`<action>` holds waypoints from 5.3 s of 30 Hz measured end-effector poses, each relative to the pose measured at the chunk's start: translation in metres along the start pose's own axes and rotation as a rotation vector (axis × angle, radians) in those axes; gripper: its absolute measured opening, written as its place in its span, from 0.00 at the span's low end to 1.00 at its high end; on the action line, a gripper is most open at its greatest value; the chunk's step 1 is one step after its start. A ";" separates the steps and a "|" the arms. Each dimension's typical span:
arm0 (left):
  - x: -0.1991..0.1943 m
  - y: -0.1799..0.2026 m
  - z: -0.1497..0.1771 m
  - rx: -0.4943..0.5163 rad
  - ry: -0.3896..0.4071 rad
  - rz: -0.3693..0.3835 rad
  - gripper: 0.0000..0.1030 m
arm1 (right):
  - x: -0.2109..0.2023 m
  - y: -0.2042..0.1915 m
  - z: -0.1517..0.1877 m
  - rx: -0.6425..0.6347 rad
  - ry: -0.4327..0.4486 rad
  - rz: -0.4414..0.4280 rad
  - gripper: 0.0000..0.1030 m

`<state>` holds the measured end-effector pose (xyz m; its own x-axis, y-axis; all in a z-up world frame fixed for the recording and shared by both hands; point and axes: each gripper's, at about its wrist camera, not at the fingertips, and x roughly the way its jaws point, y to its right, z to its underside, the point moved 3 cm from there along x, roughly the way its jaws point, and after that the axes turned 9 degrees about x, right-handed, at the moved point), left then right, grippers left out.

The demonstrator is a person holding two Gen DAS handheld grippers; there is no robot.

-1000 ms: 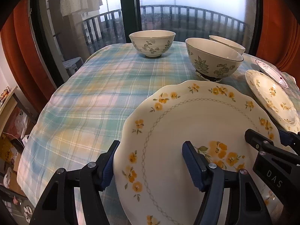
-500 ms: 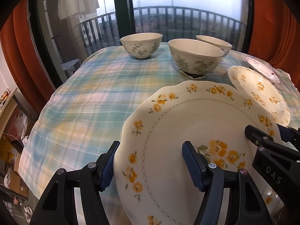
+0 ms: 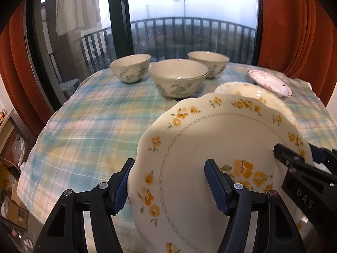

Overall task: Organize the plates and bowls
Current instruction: 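Lift the scalloped plate with both grippers and carry it past the deep plate, then lower the scalloped plate onto the table and open both grippers, then grasp the rim of the deep beaded-rim plate with both grippers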

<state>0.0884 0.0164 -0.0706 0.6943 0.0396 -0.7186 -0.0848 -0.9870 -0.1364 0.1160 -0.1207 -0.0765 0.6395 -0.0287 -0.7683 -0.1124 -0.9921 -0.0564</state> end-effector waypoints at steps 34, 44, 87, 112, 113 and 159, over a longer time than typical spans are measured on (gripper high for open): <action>0.015 0.182 -0.041 0.137 -0.024 0.107 0.66 | 0.005 0.191 -0.021 0.114 0.050 0.068 0.50; 0.029 0.228 -0.047 0.196 -0.041 0.149 0.66 | 0.023 0.239 -0.022 0.156 0.024 0.087 0.50; 0.008 0.236 -0.061 0.211 0.079 0.214 0.95 | -0.006 0.273 -0.017 0.296 0.071 0.220 0.77; 0.013 0.086 -0.068 0.117 0.102 0.106 0.99 | -0.027 0.100 -0.042 0.154 0.175 0.049 0.77; 0.017 0.081 -0.071 0.112 0.101 0.100 0.99 | -0.023 0.094 -0.046 0.145 0.172 0.033 0.77; 0.136 0.090 -0.103 0.108 -0.130 0.120 0.73 | 0.123 0.081 -0.103 0.088 -0.047 0.037 0.67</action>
<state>0.2491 -0.0834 -0.1107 0.5769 -0.0509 -0.8152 -0.2424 -0.9637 -0.1114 0.2639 -0.2168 -0.1094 0.5971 -0.0575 -0.8001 -0.2030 -0.9758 -0.0814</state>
